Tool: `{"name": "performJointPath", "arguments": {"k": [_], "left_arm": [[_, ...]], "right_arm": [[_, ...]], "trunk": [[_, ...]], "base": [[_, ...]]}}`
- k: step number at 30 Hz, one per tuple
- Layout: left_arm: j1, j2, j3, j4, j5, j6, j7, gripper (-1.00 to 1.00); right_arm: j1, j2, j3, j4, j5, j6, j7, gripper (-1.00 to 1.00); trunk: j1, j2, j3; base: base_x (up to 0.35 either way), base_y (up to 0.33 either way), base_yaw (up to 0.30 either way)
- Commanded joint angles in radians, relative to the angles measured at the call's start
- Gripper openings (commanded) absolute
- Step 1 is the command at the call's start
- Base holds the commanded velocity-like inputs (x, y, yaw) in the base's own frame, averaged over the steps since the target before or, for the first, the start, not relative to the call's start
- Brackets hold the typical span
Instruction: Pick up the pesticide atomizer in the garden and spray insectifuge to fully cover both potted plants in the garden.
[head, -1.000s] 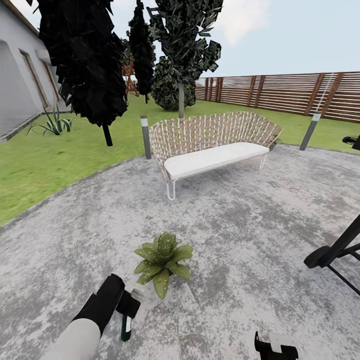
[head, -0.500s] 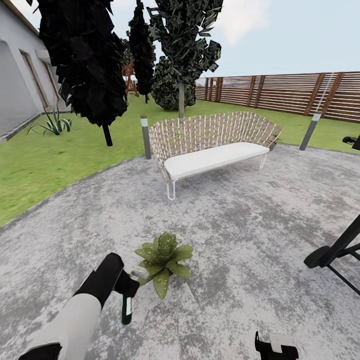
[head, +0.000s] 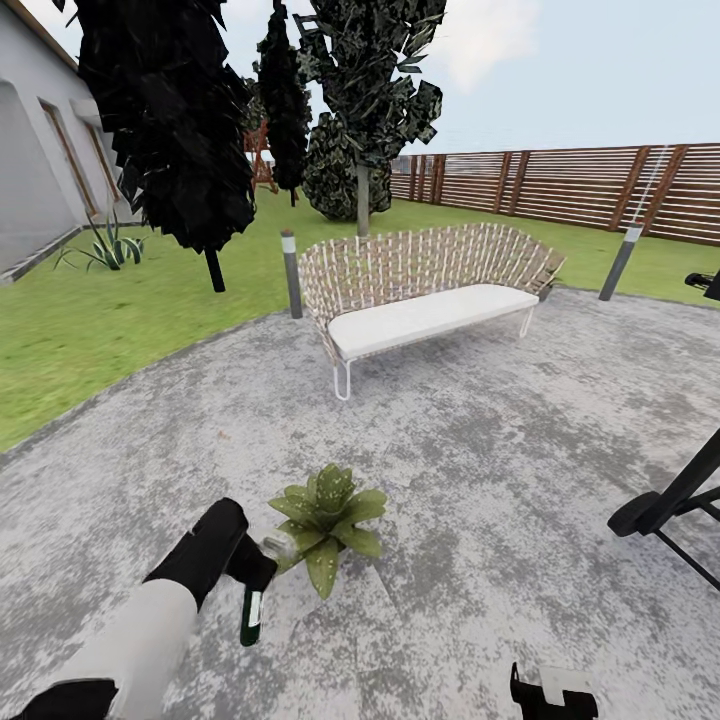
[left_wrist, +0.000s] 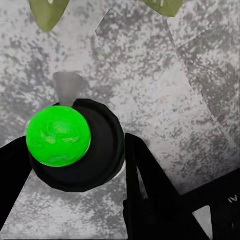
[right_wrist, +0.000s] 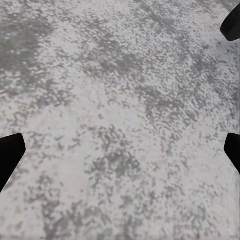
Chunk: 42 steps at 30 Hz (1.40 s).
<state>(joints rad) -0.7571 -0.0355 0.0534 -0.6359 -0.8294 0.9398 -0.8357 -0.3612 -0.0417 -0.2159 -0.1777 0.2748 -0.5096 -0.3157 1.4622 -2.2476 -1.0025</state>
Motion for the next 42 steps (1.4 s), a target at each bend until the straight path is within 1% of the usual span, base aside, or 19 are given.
{"name": "performJointPath", "arguments": {"k": [1, 3, 5, 6, 11, 24, 29, 30, 31, 32, 33, 35, 36, 39, 41, 42], "left_arm": [[0.001, 0.016, 0.005, 0.000, -0.007, 0.005, -0.011, -1.00], [0.006, 0.066, 0.003, 0.001, -0.005, 0.003, -0.013, -1.00], [0.009, 0.090, 0.002, 0.001, -0.005, -0.002, -0.013, -1.00], [0.009, 0.095, 0.001, 0.001, -0.006, -0.004, -0.014, -1.00], [0.011, 0.090, 0.003, 0.001, -0.008, -0.005, -0.012, -1.00], [0.011, 0.087, 0.004, -0.007, -0.012, 0.000, -0.005, -1.00], [0.008, 0.090, -0.001, 0.000, -0.011, 0.003, -0.009, -1.00], [0.005, 0.093, -0.012, 0.001, -0.009, 0.004, -0.011, -1.00], [0.000, 0.098, -0.055, 0.002, -0.006, 0.007, -0.014, -1.00], [-0.003, 0.099, -0.077, 0.002, -0.006, 0.016, -0.019, -1.00], [-0.004, 0.099, -0.095, 0.001, -0.006, 0.031, -0.029, -1.00], [-0.005, 0.100, -0.118, 0.001, -0.006, 0.045, -0.045, -1.00], [-0.005, 0.102, -0.127, 0.002, -0.005, 0.048, -0.061, -1.00], [-0.003, 0.111, -0.136, 0.002, -0.006, 0.046, -0.141, -1.00], [-0.003, 0.137, -0.136, 0.001, -0.009, 0.045, -0.192, -1.00], [-0.005, 0.159, -0.134, -0.004, -0.009, 0.046, -0.206, -1.00]], "right_arm": [[-0.001, 0.000, -0.006, 0.001, 0.011, -0.003, -0.003, 1.00], [-0.001, -0.001, -0.007, 0.001, 0.011, -0.003, -0.003, 1.00], [-0.001, -0.002, -0.007, 0.001, 0.011, -0.003, -0.003, 1.00], [-0.001, -0.002, -0.007, 0.001, 0.011, -0.003, -0.003, 1.00], [-0.001, -0.003, -0.007, 0.000, 0.011, -0.003, -0.003, 1.00], [-0.001, -0.004, -0.006, 0.001, 0.012, -0.003, -0.003, 1.00], [-0.001, -0.004, -0.005, 0.001, 0.012, -0.003, -0.003, 1.00], [-0.001, -0.004, -0.005, 0.001, 0.012, -0.003, -0.003, 1.00], [-0.001, -0.004, -0.005, 0.001, 0.012, -0.003, -0.003, 1.00], [-0.001, -0.004, -0.005, 0.001, 0.012, -0.003, -0.003, 1.00], [-0.001, -0.004, -0.005, 0.001, 0.012, -0.003, -0.002, 1.00], [-0.001, -0.004, -0.005, 0.001, 0.012, -0.003, -0.003, 1.00], [-0.001, -0.004, -0.005, 0.001, 0.012, -0.003, -0.002, 1.00], [-0.001, -0.004, -0.005, 0.001, 0.012, -0.003, -0.002, 1.00], [-0.001, -0.004, -0.005, 0.001, 0.012, -0.003, -0.002, 1.00], [-0.001, -0.004, -0.005, 0.001, 0.013, -0.003, -0.002, 1.00]], "trunk": [[0.000, 0.000, -0.001], [0.000, 0.000, -0.001], [0.000, 0.000, -0.001], [0.000, 0.000, -0.001], [0.000, 0.000, -0.001], [0.000, 0.000, -0.001], [0.000, 0.000, -0.001], [0.000, 0.000, -0.001], [0.000, 0.000, -0.001], [0.000, 0.000, -0.001], [0.000, 0.000, -0.001], [0.000, 0.000, -0.001], [0.000, 0.000, -0.001], [0.000, 0.000, -0.001], [0.000, 0.000, -0.001], [0.000, 0.000, -0.001]], "base": [[0.000, 0.000, 0.000], [0.000, 0.000, 0.000], [0.000, 0.000, 0.000], [0.000, 0.000, 0.000], [0.000, -0.084, 0.000], [0.006, -0.265, 0.000], [0.075, -0.052, 0.000], [0.009, -0.006, 0.000], [0.003, -0.002, 0.000], [0.002, -0.001, 0.000], [0.000, 0.000, 0.000], [0.000, 0.000, 0.000], [0.000, 0.000, 0.000], [0.000, 0.000, 0.000], [0.000, 0.000, 0.000], [0.000, 0.000, 0.000]]}}
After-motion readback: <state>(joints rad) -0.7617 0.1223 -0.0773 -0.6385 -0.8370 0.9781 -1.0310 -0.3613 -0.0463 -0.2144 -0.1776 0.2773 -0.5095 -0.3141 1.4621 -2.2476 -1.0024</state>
